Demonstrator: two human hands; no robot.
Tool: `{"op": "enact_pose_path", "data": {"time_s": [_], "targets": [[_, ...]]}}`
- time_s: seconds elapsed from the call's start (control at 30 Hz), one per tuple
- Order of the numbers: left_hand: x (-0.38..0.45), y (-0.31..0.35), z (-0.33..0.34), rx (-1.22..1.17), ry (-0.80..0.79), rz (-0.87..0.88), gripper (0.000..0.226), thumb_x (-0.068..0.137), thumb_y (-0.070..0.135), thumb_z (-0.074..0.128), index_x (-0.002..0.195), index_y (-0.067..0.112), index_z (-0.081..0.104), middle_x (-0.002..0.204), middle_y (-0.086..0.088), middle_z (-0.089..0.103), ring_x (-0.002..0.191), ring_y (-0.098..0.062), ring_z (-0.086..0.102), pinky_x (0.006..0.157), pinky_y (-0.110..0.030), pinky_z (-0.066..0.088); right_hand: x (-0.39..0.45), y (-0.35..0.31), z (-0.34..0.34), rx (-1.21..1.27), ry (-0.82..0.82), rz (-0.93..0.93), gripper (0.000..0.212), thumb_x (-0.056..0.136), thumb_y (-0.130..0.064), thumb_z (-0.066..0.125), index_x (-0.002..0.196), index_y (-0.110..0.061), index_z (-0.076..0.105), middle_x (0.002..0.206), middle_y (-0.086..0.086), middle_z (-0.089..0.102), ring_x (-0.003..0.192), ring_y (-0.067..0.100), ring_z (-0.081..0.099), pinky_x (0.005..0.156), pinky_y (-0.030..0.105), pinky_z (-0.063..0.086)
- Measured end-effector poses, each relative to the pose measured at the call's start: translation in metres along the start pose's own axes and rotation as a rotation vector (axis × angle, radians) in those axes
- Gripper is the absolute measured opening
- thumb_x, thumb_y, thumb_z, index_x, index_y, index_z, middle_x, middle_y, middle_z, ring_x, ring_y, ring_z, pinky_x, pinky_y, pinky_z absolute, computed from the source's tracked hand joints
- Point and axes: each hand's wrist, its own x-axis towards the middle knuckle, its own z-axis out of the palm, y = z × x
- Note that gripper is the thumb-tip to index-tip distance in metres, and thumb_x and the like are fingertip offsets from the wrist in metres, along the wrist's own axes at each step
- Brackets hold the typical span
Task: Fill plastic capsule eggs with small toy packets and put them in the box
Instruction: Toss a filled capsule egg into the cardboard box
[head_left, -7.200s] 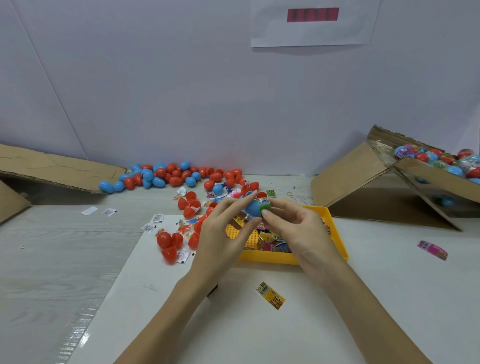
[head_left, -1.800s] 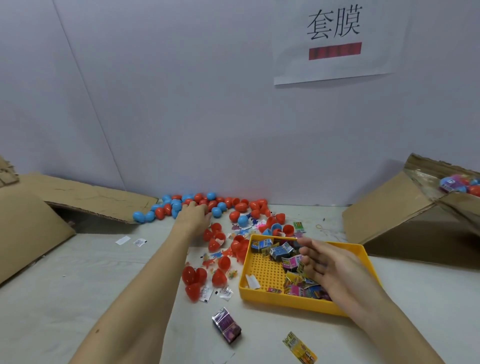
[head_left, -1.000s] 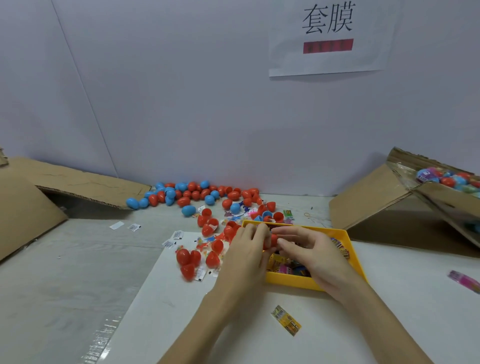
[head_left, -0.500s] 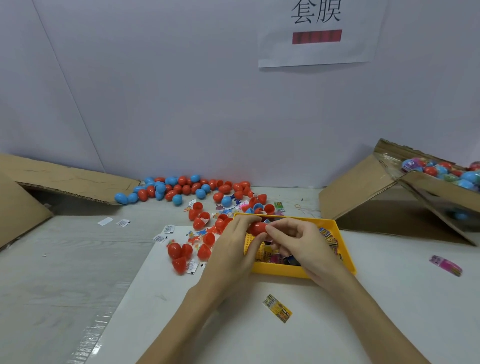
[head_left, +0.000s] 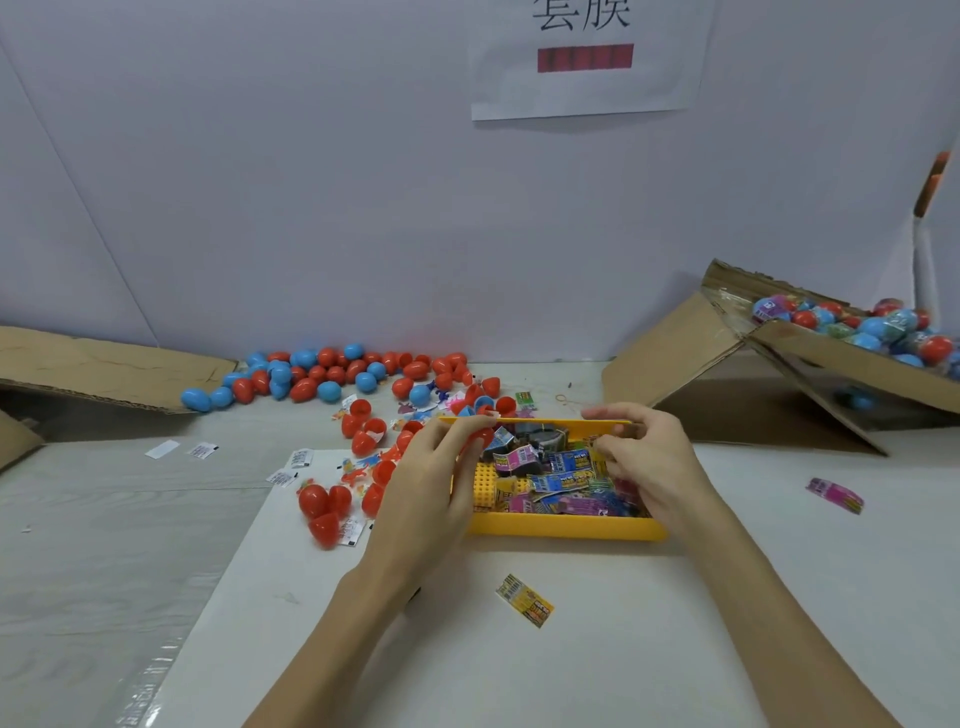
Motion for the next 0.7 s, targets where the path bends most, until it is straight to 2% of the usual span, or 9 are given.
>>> {"op": "enact_pose_path", "data": {"time_s": [0.07,0.13,0.2,0.27,0.3,0.37,0.43,0.53,0.7], "targets": [[0.0,-0.001,0.0,0.014,-0.017,-0.001,0.033,0.105,0.023,0.049,0.136,0.022,0.061,0.118,0.004,0.062,0.106,-0.012,0.057,0.08,-0.015,0.047,0.001,-0.001,-0.002,0.016,-0.04,0.038,0.04,0.091,0.018,0.056,0.104,-0.015,0.076,0.073,0.005,0.046,0.052,0.012,0.039,0.042,0.024,0.034],[-0.001,-0.001,0.0,0.027,-0.037,0.001,0.032,0.105,0.022,0.051,0.135,0.022,0.062,0.117,0.003,0.062,0.106,-0.014,0.058,0.081,-0.023,0.051,0.0,-0.004,-0.002,0.142,-0.121,0.103,0.04,0.091,0.02,0.055,0.109,-0.01,0.075,0.061,-0.001,0.048,0.043,0.008,0.034,0.038,0.019,0.031],[-0.001,0.0,0.0,0.044,-0.054,0.008,0.031,0.105,0.024,0.051,0.135,0.023,0.062,0.115,0.003,0.063,0.104,-0.015,0.058,0.081,-0.032,0.054,0.0,-0.005,0.0,0.338,-0.186,0.176,0.032,0.095,0.015,0.057,0.112,-0.007,0.072,0.056,-0.005,0.056,0.04,0.005,0.03,0.034,0.016,0.027],[-0.002,0.001,0.0,0.059,-0.063,0.014,0.031,0.105,0.026,0.051,0.134,0.024,0.063,0.112,0.002,0.063,0.1,-0.015,0.058,0.079,-0.035,0.053,0.0,-0.006,0.0,0.446,-0.136,0.149,0.021,0.099,0.005,0.059,0.113,-0.004,0.072,0.059,-0.003,0.056,0.042,0.005,0.029,0.034,0.015,0.026],[-0.002,0.002,0.0,0.063,-0.062,0.016,0.031,0.105,0.026,0.051,0.134,0.024,0.063,0.111,0.003,0.063,0.099,-0.014,0.057,0.078,-0.035,0.053,0.001,-0.005,0.0,0.358,-0.069,0.067,0.018,0.1,0.001,0.06,0.112,-0.006,0.072,0.063,-0.001,0.054,0.045,0.006,0.031,0.036,0.016,0.028],[-0.002,0.003,0.0,0.057,-0.05,0.014,0.03,0.105,0.028,0.053,0.133,0.024,0.063,0.11,0.004,0.063,0.097,-0.013,0.057,0.078,-0.034,0.053,0.001,-0.002,-0.003,-0.103,0.094,-0.186,0.013,0.1,-0.011,0.065,0.107,-0.016,0.075,0.073,0.001,0.059,0.053,0.009,0.044,0.045,0.017,0.037],[-0.001,0.004,0.0,0.047,-0.041,0.009,0.032,0.104,0.03,0.056,0.134,0.024,0.062,0.114,0.006,0.062,0.097,-0.01,0.056,0.078,-0.03,0.053,-0.001,0.001,-0.004,-0.495,0.116,-0.383,0.007,0.096,-0.02,0.072,0.098,-0.025,0.076,0.084,-0.006,0.068,0.064,0.007,0.056,0.056,0.018,0.044],[-0.001,0.003,0.001,0.078,-0.066,0.019,0.042,0.099,0.03,0.065,0.14,0.024,0.057,0.12,0.007,0.061,0.095,-0.007,0.052,0.078,-0.019,0.049,-0.005,0.003,0.004,-0.719,-0.054,-0.412,0.004,0.089,-0.031,0.081,0.092,-0.03,0.079,0.088,-0.018,0.071,0.072,0.003,0.062,0.063,0.019,0.048],[-0.002,0.0,0.003,0.082,-0.057,0.012,0.044,0.1,0.026,0.064,0.142,0.022,0.054,0.124,0.005,0.064,0.103,-0.011,0.057,0.083,-0.022,0.051,-0.005,0.009,0.012,-0.878,-0.164,-0.37,0.018,0.086,-0.032,0.084,0.102,-0.029,0.078,0.092,-0.013,0.07,0.08,0.002,0.06,0.064,0.012,0.043]]}}
